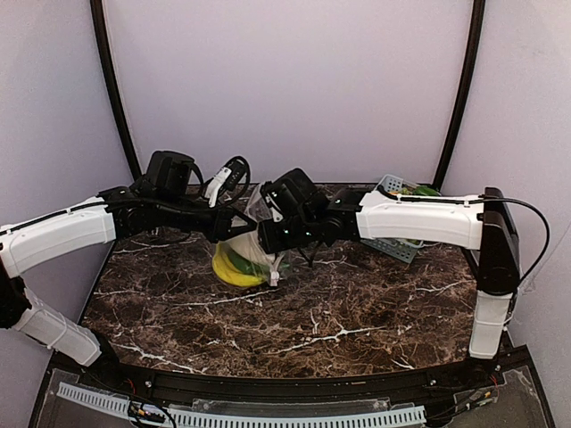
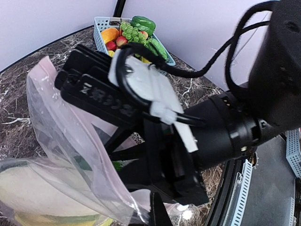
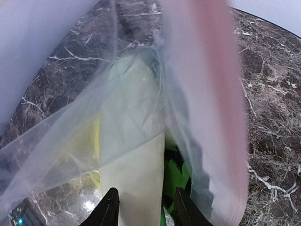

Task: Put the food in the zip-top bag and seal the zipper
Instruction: Adjust the fake vegetable in the zipper food storage bag.

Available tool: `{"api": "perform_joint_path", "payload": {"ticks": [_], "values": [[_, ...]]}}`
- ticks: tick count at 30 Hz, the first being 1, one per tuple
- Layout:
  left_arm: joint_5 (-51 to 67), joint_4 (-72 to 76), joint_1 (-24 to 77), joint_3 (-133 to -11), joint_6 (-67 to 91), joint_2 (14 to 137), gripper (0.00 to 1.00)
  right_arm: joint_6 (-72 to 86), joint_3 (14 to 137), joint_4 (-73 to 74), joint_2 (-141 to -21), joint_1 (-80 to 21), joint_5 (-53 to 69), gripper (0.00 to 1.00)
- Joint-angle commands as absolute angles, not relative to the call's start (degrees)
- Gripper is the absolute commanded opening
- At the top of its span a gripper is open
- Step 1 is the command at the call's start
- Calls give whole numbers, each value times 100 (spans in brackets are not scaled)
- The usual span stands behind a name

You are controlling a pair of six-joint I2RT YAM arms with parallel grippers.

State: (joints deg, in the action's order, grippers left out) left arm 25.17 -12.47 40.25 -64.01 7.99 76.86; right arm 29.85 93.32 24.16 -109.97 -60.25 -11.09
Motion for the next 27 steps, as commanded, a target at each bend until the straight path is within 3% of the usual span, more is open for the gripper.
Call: {"api": "perform_joint_path", "payload": {"ticks": [1, 10, 20, 27], "values": [[2928, -897, 4030, -6344, 855, 7591, 1, 2890, 9362, 2084, -11152, -5900, -820, 38], [2433, -1041, 4034, -6356, 789, 7541, 1, 2678, 9249, 2093, -10675, -5891, -777, 41], [1361, -1348, 3928, -6400, 879, 7525, 1, 2463, 8449, 2024, -9364, -5900, -353, 52], [1361, -1214, 3909, -6302, 886, 7395, 1, 2518, 7842, 2573, -8417, -5881, -1173, 60]]}}
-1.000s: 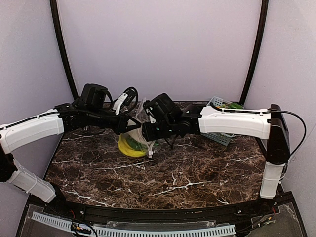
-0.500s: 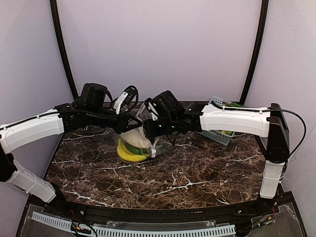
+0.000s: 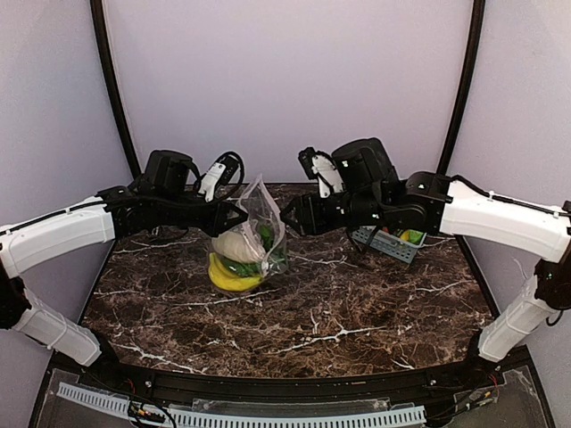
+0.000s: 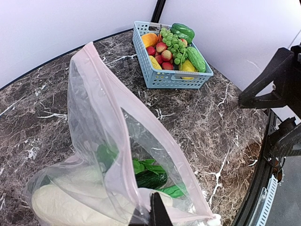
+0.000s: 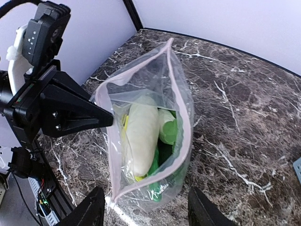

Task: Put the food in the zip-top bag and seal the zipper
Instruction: Adjust the fake vegetable in the zipper food storage bag, then pick up the fake fruit from the bin.

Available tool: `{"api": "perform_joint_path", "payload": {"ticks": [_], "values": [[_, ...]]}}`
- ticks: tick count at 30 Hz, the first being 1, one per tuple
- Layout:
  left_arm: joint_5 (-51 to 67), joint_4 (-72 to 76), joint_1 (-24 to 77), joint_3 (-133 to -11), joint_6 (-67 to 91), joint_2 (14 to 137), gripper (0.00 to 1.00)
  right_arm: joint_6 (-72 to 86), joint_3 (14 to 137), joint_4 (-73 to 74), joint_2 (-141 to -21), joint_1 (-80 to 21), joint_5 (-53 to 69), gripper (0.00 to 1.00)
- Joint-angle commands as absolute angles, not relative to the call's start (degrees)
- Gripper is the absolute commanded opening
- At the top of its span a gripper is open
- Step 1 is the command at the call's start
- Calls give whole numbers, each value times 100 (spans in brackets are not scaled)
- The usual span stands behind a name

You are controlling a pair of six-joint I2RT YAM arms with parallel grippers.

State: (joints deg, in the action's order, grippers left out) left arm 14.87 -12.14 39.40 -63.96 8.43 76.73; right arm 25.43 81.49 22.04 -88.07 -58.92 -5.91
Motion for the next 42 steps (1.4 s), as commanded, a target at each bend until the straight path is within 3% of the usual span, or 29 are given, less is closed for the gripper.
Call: {"api": "perform_joint_path", "payload": {"ticks": [1, 10, 17, 28, 42], "values": [[1358, -1200, 3904, -6293, 870, 7375, 1, 2526, 7768, 2702, -8264, -5861, -1408, 62], [1536, -1045, 3910, -6219, 849, 7270, 1, 2958, 7178, 3776, -7645, -5066, -2208, 68], [1709, -996, 3912, -6214, 920, 7321, 1, 2841, 6838, 3969, -7572, -3719, -1899, 70], [1824, -961, 3918, -6206, 957, 7329, 1, 2116, 6969, 3231, -8559, -1917, -1116, 68], [1907, -932, 3927, -6197, 1001, 7379, 1, 1739, 7571, 2694, -9869, -1048, -688, 61]]}}
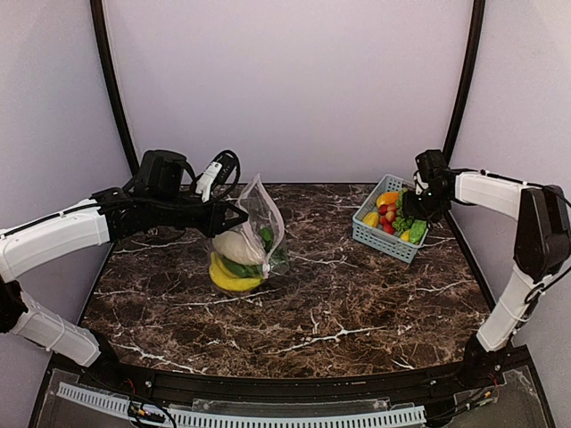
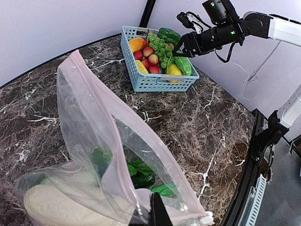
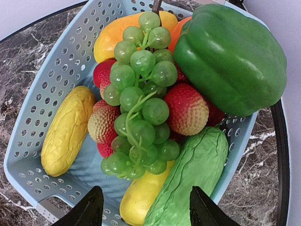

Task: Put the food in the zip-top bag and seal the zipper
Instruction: Pick up the fake fruit from the bin.

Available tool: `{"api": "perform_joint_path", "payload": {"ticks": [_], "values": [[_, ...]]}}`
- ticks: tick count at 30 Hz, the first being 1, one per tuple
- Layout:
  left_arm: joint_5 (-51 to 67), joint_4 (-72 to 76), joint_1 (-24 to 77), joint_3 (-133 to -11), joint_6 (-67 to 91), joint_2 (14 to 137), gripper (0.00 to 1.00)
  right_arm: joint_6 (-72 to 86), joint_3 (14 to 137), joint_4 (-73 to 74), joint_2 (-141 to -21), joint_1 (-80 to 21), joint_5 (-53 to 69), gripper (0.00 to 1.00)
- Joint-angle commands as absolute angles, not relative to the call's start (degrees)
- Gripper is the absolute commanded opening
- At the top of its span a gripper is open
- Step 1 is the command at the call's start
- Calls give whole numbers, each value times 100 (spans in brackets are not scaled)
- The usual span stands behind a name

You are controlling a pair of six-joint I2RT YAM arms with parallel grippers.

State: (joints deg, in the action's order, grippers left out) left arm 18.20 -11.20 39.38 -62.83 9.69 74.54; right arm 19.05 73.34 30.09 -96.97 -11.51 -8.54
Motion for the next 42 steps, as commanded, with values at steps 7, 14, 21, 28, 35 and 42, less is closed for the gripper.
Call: {"api": "perform_joint_path", "payload": {"ticks": [7, 14, 21, 28, 35, 42], "values": [[1906, -940, 3920, -6208, 991, 7422, 1, 1616, 7712, 2454, -10220, -958, -690, 52], [1915, -940, 3922, -6206, 993, 7408, 1, 1573, 7867, 2311, -10508, -932, -736, 48], [1914, -941, 3923, -6206, 993, 7392, 1, 1547, 7845, 2181, -10665, -932, -790, 37], [1929, -940, 3927, -6221, 999, 7401, 1, 1582, 7762, 2121, -10415, -932, -743, 17], [1946, -933, 3926, -6214, 1014, 7396, 1, 1582, 7585, 2021, -10083, -932, -722, 1], [1959, -923, 3924, -6207, 1022, 7389, 1, 1506, 7435, 1974, -9739, -925, -571, 0]]}}
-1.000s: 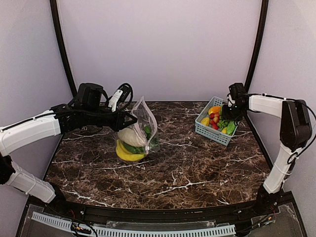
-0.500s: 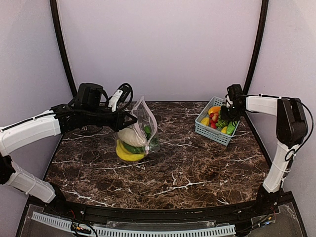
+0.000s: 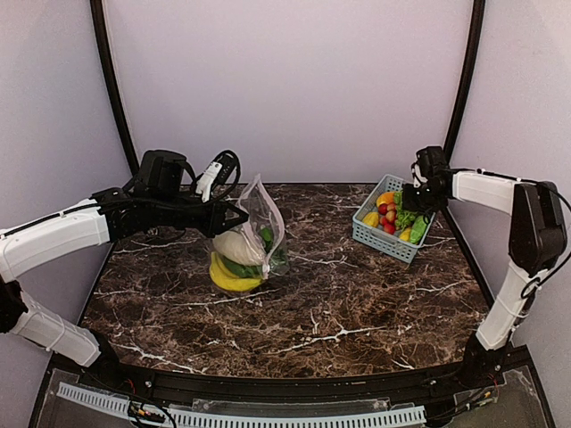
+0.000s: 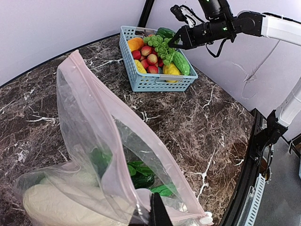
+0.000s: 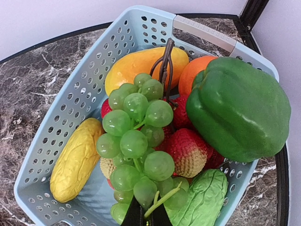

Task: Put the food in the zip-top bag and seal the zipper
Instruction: Pick up the fake fruit from the bin, then place the fake fruit in the zipper food storage bag.

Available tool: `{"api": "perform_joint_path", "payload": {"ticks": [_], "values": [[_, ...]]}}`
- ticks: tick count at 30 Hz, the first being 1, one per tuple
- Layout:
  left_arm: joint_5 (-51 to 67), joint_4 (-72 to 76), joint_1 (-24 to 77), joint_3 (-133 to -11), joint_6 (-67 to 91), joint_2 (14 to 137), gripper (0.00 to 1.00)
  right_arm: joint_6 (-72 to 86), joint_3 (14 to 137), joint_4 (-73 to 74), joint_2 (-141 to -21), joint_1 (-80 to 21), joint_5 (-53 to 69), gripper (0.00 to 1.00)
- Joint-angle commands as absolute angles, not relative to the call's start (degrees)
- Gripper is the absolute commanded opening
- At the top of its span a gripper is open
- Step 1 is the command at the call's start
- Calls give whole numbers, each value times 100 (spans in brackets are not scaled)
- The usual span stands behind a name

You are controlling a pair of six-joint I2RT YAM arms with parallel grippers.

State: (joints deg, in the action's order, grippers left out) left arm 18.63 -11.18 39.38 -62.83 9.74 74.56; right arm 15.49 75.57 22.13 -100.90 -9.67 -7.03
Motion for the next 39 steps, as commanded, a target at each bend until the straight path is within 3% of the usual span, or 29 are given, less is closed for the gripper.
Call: {"api": "perform_joint_path", "payload": {"ticks": [1, 10, 17, 23, 31, 39], "values": [[1960, -923, 3923, -6208, 1022, 7389, 1, 1487, 7420, 1977, -9660, -931, -545, 0], [1957, -911, 3922, -6197, 1011, 7374, 1, 1345, 7184, 2066, -8463, -932, -55, 0], [2145, -865, 3923, -6201, 994, 7387, 1, 1138, 7019, 2370, -7561, -1039, 1748, 0], [2432, -842, 4042, -6224, 824, 7391, 1, 954, 7130, 3058, -7046, -1647, 2444, 0], [2567, -842, 4166, -6250, 820, 7515, 1, 1592, 7079, 3672, -6399, -2906, 2205, 0], [2582, -835, 4269, -6232, 850, 7634, 1, 1991, 7524, 3782, -6820, -4201, 1886, 0]]}}
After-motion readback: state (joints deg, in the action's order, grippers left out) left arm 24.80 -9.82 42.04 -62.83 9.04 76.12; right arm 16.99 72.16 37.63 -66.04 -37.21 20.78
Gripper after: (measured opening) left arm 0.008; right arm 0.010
